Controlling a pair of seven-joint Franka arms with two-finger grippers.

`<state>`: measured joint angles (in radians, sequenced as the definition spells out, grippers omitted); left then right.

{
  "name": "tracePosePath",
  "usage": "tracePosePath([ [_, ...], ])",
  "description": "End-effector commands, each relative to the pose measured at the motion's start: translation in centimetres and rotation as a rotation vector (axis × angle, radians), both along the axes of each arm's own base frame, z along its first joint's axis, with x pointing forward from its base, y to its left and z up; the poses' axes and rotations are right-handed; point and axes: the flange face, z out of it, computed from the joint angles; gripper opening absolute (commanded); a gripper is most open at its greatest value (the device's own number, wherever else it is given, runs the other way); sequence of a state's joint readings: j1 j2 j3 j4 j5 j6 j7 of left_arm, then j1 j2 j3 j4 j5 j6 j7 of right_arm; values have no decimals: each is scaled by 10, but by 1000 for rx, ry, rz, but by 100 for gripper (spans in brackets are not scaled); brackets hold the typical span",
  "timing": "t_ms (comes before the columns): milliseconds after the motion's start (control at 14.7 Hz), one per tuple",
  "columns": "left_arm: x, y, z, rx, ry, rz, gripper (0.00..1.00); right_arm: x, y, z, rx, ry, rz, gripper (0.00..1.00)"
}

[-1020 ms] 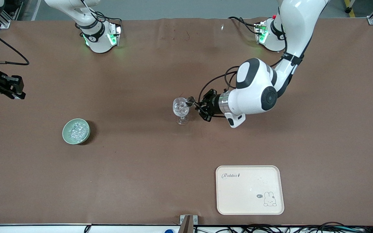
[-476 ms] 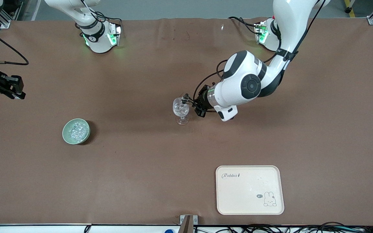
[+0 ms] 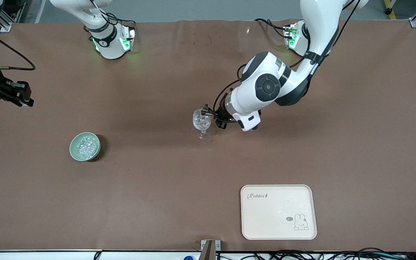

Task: Pour wine and add ice with both arms
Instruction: 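Tilt the jigger over the wine glass with the left gripper to pour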

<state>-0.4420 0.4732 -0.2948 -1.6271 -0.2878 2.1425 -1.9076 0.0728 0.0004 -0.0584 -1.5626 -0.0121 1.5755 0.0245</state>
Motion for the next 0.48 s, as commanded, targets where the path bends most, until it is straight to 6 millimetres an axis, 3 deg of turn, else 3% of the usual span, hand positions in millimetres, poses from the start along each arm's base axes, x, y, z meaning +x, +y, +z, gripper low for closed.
tracePosePath([
  [0,-3,-6,4,35,-30,2,0,-9,-3,4,20,-6,-4,0],
  [408,2,-14,4,71,-69,-1,0,-8,-9,4,20,-4,-14,1],
])
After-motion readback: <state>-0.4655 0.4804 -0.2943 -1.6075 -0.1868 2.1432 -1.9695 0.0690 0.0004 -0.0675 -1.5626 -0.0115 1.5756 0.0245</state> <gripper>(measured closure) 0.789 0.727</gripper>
